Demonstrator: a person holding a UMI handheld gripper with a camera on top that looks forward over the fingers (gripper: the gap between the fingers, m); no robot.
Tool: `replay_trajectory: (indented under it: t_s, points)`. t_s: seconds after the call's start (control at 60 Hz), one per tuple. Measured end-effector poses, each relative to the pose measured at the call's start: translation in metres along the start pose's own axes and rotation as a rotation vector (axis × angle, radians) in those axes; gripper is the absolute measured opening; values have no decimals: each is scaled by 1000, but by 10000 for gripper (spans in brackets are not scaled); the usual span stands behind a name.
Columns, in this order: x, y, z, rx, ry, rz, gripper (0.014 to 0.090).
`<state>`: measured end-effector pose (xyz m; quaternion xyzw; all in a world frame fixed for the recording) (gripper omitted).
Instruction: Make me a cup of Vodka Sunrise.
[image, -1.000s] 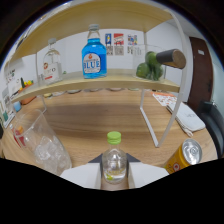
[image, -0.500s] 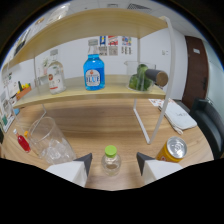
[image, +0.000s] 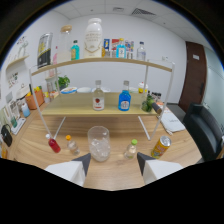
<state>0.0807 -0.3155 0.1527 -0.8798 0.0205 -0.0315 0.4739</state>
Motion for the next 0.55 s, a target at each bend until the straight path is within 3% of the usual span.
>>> replay_trajectory:
  t_s: [0.233,0.55]
  points:
    - [-37,3,-23,-9,-13,-24,861]
    - [-42,8,-32,-33,-3,-3,858]
